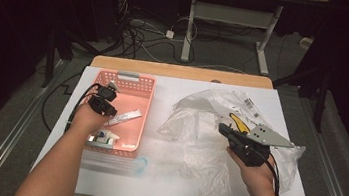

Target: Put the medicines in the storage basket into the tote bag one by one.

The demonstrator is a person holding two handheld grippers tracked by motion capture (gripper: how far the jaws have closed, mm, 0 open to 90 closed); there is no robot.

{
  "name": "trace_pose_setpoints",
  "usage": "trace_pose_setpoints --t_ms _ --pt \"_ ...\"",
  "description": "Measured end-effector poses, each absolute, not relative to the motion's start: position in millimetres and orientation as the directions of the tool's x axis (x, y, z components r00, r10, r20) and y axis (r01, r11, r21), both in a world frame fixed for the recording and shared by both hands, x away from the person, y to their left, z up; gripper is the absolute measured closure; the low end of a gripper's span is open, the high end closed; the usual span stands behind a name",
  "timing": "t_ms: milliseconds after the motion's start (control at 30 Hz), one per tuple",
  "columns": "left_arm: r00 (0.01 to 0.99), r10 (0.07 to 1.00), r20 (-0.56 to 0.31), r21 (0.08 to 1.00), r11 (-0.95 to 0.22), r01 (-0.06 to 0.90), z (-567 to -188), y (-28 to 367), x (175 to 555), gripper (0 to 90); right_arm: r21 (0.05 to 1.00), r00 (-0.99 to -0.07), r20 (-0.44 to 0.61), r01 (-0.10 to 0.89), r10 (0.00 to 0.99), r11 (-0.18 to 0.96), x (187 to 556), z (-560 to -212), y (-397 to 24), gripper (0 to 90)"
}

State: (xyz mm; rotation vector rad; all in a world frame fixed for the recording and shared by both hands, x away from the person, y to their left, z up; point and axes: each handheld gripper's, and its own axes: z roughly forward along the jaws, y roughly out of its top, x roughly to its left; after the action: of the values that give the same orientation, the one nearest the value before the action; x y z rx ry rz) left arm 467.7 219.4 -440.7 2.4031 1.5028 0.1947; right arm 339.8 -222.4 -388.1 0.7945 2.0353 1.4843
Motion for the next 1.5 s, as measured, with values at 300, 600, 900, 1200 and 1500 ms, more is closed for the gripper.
trace_pose_setpoints --t_ms 300,600,900,1200,1500 --pt "0.483 0.875 -0.018 0.346 -0.448 0.824 -437 213 462 87.6 0.955 -0.708 -0.058 0.166 0.704 0.245 340 -389 -221 90.0" --pt "0.508 0.856 -0.092 0.483 -0.408 0.775 -418 222 451 65.2 0.955 -0.71 -0.055 0.169 0.702 0.245 340 -390 -221 90.0" --pt "0.565 0.815 -0.13 0.406 -0.476 0.78 -424 216 448 29.8 0.958 -0.71 -0.049 0.165 0.703 0.233 338 -388 -222 90.0" --pt "0.592 0.803 -0.071 0.252 -0.56 0.789 -445 201 451 36.3 0.958 -0.71 -0.058 0.159 0.701 0.24 337 -387 -222 90.0" --pt "0.611 0.79 -0.049 0.239 -0.585 0.775 -446 199 448 40.4 0.958 -0.712 -0.05 0.165 0.701 0.236 336 -387 -221 90.0"
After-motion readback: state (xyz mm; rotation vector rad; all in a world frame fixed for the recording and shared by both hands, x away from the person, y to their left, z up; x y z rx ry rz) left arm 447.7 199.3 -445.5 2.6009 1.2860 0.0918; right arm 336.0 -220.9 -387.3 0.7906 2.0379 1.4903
